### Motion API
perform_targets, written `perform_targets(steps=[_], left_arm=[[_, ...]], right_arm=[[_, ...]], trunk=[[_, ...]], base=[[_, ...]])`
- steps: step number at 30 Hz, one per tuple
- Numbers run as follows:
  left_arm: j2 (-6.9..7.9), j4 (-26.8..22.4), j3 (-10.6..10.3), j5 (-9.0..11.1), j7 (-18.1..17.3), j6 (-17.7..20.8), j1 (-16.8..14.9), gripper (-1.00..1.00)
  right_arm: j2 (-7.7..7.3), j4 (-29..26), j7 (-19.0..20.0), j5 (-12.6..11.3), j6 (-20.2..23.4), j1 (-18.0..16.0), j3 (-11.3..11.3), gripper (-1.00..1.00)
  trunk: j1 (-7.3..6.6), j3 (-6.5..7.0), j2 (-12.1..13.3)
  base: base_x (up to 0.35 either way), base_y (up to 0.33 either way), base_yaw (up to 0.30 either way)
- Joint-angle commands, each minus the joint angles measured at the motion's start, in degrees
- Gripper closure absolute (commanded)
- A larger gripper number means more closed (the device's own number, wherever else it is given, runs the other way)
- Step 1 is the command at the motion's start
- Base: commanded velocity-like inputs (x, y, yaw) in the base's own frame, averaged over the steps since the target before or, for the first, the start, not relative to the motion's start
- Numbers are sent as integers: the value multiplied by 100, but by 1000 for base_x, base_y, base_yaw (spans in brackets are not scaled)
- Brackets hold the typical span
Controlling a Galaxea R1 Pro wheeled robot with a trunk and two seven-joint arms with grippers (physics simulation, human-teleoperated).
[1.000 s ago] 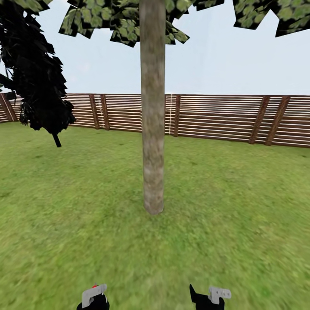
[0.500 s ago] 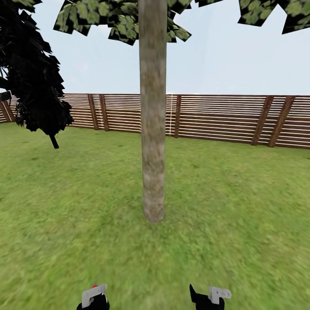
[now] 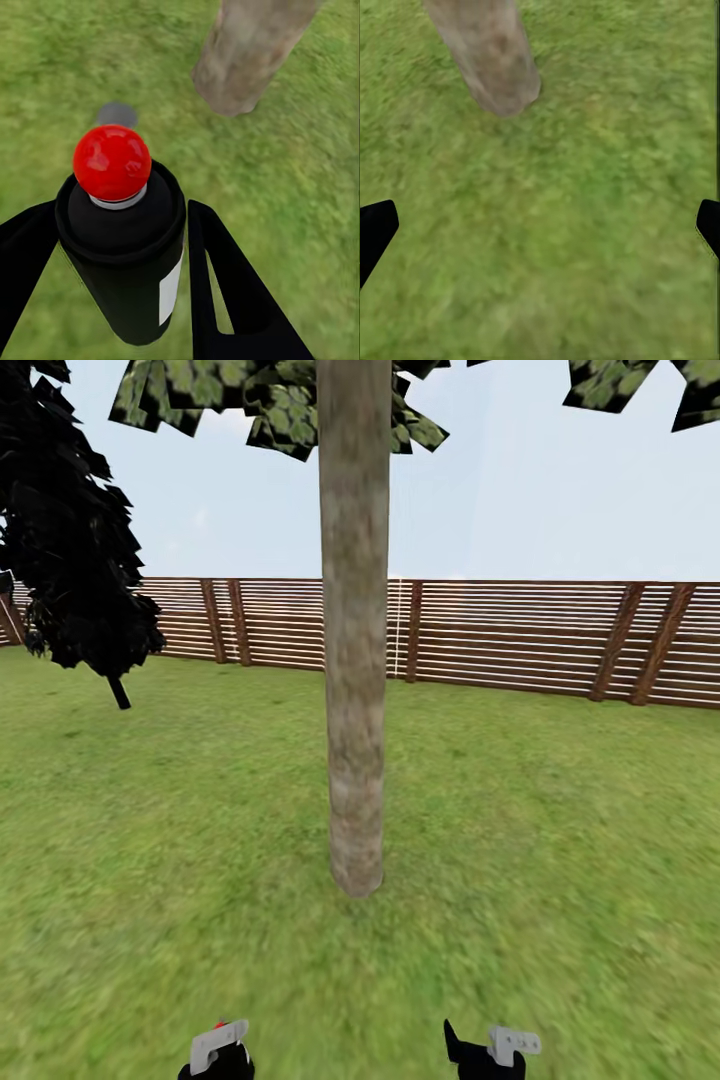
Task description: In the garden, pick up the pesticide atomizer on the floor and spray pesticide onto both trees until each tree trunk is fully covered.
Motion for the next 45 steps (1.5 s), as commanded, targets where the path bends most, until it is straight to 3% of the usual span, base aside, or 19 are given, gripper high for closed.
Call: perform_targets(steps=[1, 4, 6, 8, 11, 13, 15, 17, 19, 22, 25, 26, 32, 35, 38, 40, 42, 45], left_arm=[[8, -8, -49, 19, 55, -31, -8, 100], [30, -22, -57, 15, 22, -32, -10, 100], [55, -108, -60, 12, -7, -24, -14, 100], [114, -465, -66, 3, -167, 169, -29, 100], [534, -1297, -68, 0, -526, 975, -51, 100], [915, -2117, -53, 4, -713, 1620, -62, 100], [1092, -2712, -48, -19, -791, 2145, -87, 100], [1143, -2917, -41, -162, -822, 2353, -113, 100], [1161, -3011, -34, -396, -867, 2433, -125, 100], [1168, -3088, -19, -826, -1138, 2415, -130, 100], [1168, -3116, -27, -1026, -1339, 2149, -128, 100], [1168, -3119, -38, -1063, -1382, 1986, -126, 100], [1175, -3120, -122, -1147, -1468, 1420, -99, 100], [1178, -3135, -538, -1156, -1477, 1228, -84, 100], [1195, -3160, -979, -1222, -1568, 1009, -82, 100], [1185, -3173, -1169, -1631, -1791, 953, -85, 100], [1181, -3190, -1247, -2062, -1998, 925, -87, 100], [1178, -3258, -1287, -2371, -2135, 909, -87, 100]], right_arm=[[-15, 4, 17, -69, -39, -5, 17, -100], [-27, 3, 68, -67, -24, -6, -113, -100], [-43, 2, 305, -38, -4, -11, -146, -100], [-145, -18, 862, -13, 21, -58, -177, -100], [-392, -135, 1255, -30, 428, -211, -202, -100], [-585, -465, 1414, -31, 1030, -346, -212, -100], [-797, -991, 1506, -48, 1624, -438, -218, -100], [-946, -1536, 1636, -58, 2163, -494, -238, -100], [-1097, -2203, 1861, -64, 2869, -522, -482, -100], [-1251, -3458, 2524, -56, 4161, -541, -1249, -100], [-1289, -4126, 3101, -53, 4782, -536, -1706, -100], [-1296, -4326, 3305, -54, 4937, -534, -1805, 100], [-1403, -5390, 4109, -59, 6010, -538, -1984, 100], [-1602, -5661, 5030, -69, 6437, -533, -2148, 100], [-1670, -5742, 6058, -61, 7075, -540, -2240, 100], [-1685, -5764, 6600, -53, 7254, -542, -2227, 100], [-1666, -5774, 6842, -28, 7332, -542, -2164, 100], [-1637, -5779, 6970, 1, 7345, -543, -1733, 100]], trunk=[[6, -13, -13], [6, -13, -13], [6, -13, -13], [6, -13, -13], [6, -13, -13], [6, -13, -13], [6, -13, -13], [6, -13, -13], [6, -13, -13], [6, -13, -13], [6, -13, -13], [6, -13, -13], [6, -13, -13], [6, -13, -13], [6, -13, -13], [6, -13, -13], [6, -13, -13], [6, -13, -13]], base=[[190, 0, 0], [104, 0, 0], [36, 0, 0], [17, 0, 0], [6, 0, 0], [2, 0, 0], [1, 0, 0], [0, 0, 0], [0, 0, 0], [0, 0, 0], [0, 0, 0], [0, 0, 0], [0, 0, 0], [0, 0, 0], [0, 0, 0], [0, 0, 0], [0, 0, 0], [0, 0, 0]])
